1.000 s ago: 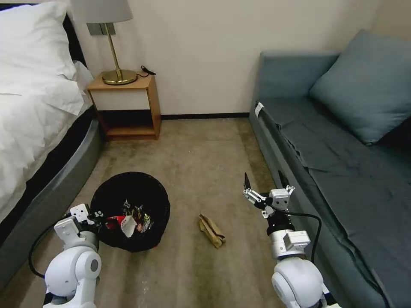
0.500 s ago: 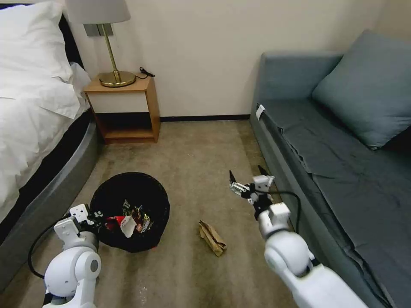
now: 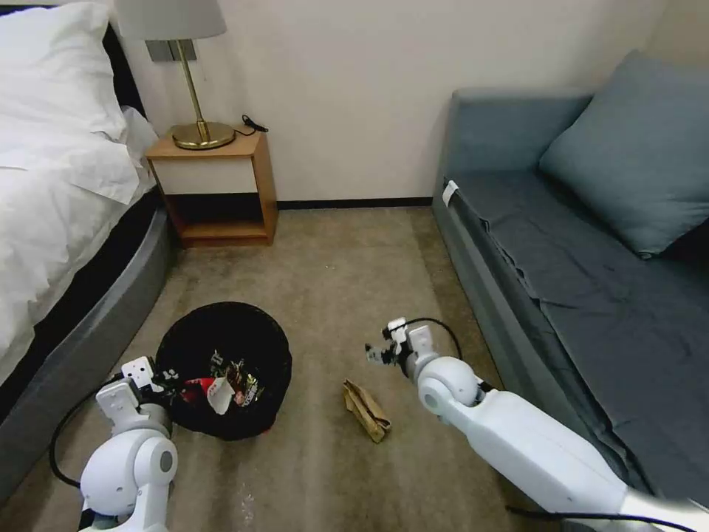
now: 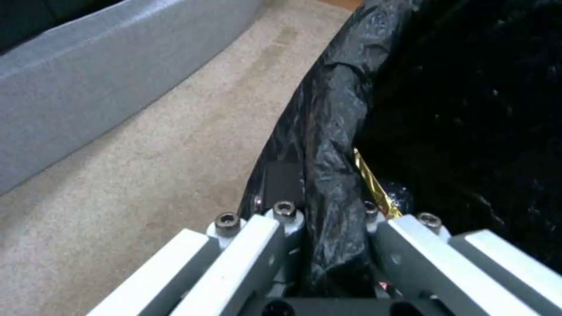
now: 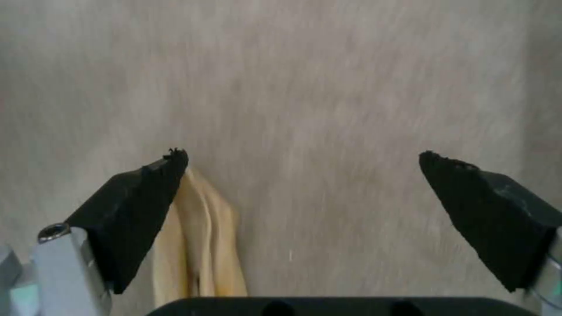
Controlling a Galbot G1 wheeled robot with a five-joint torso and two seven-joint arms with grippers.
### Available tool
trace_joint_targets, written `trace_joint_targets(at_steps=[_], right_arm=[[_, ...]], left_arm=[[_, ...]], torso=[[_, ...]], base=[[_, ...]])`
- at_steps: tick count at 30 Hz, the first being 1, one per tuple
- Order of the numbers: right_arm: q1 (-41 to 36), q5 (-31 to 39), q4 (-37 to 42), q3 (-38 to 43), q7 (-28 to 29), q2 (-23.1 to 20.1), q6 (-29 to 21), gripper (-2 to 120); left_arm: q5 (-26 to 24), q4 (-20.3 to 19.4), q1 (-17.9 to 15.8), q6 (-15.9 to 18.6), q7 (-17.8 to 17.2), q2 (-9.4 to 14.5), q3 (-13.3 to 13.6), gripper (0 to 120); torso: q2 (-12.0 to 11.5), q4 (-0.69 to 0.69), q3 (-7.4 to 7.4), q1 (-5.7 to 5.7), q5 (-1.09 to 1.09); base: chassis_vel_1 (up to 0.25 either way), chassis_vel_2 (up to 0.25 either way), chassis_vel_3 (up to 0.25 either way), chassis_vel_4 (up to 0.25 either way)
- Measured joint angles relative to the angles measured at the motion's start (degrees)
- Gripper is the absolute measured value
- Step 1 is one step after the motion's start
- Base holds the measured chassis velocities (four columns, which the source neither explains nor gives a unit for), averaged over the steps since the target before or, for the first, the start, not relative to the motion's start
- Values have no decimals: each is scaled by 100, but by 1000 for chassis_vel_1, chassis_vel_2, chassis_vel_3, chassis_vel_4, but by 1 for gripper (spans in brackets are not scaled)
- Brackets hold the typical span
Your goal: Pick up the trash bin, then pick up the garbage on the floor and place it into the trash bin.
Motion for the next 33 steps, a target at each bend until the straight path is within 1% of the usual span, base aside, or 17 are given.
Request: trace_joint_targets(at_steps=[3,7,14,19,27,33], right_arm=[[222,-23,-672,-592,-146,182,-148,100],[243,-39,-865,-825,-210,272,-199,100],[217,-87,-947,-1189,-230,360,-271,100],[226,-179,-1133,-1378,-272,492,-237,100],[284,-557,-1879,-1611,-478,841,-2,100],[313,-733,-2255,-1675,-587,1002,121,100]], left_arm=[[4,-18,53,-8,0,3,-36,2],[3,-25,78,-14,-3,25,-91,2],[-6,-33,117,-34,-3,35,-123,2],[-11,-52,148,-40,-3,43,-139,2],[-17,-96,174,-43,0,45,-145,2],[-16,-96,181,-45,0,43,-144,2]], torso=[[0,-1,0,0,0],[0,0,0,0,0],[0,-1,-1,0,0],[0,0,-1,0,0],[0,0,0,0,0],[1,-1,0,0,0]], base=[[0,0,0,0],[0,0,0,0],[0,0,0,0],[0,0,0,0],[0,0,0,0],[0,0,0,0]])
